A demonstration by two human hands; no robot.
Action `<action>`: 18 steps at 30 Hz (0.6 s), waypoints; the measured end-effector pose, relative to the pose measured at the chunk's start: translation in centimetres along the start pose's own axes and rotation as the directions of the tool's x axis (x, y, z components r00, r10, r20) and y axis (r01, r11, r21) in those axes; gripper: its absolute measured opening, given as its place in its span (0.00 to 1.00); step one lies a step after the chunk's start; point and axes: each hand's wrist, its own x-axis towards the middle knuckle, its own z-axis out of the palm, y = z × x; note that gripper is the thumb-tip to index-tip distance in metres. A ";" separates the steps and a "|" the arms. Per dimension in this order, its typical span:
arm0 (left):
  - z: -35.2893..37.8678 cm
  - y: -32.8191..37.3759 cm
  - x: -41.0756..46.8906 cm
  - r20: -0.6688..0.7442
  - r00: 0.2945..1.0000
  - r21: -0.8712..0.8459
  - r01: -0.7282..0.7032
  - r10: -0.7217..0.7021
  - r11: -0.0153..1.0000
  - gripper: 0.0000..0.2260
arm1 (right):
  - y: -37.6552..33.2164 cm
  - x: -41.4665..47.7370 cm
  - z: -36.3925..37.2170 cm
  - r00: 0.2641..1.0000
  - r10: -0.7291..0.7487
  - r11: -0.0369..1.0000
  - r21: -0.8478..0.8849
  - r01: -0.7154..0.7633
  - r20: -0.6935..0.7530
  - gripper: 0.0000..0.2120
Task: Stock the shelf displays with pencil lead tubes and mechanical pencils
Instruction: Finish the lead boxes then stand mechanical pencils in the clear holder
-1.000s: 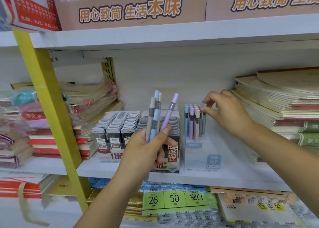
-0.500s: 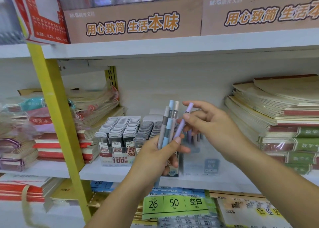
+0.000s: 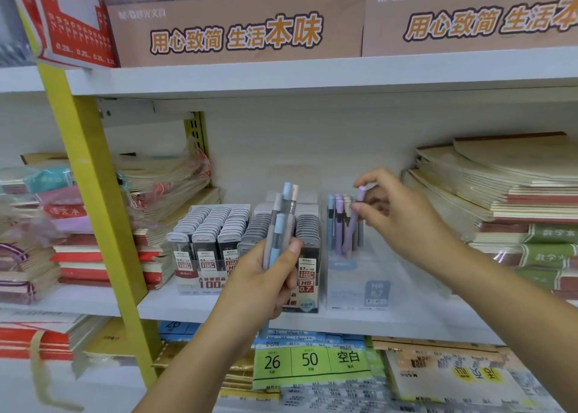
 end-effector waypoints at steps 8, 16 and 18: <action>-0.8 -0.1 0.2 -0.017 1.000 -0.022 -0.013 0.013 1.000 0.09 | 1.0 0.3 2.1 0.999 -0.037 0.997 -0.072 0.039 0.033 0.16; -1.0 -0.2 0.3 -0.035 0.999 -0.023 -0.012 0.012 1.000 0.06 | 0.8 1.0 2.9 0.998 -0.067 0.971 -0.231 0.068 0.011 0.11; -0.9 0.0 0.2 -0.036 0.999 -0.046 0.005 -0.006 0.999 0.06 | 0.9 1.2 3.0 0.995 -0.098 0.904 -0.417 0.094 0.012 0.09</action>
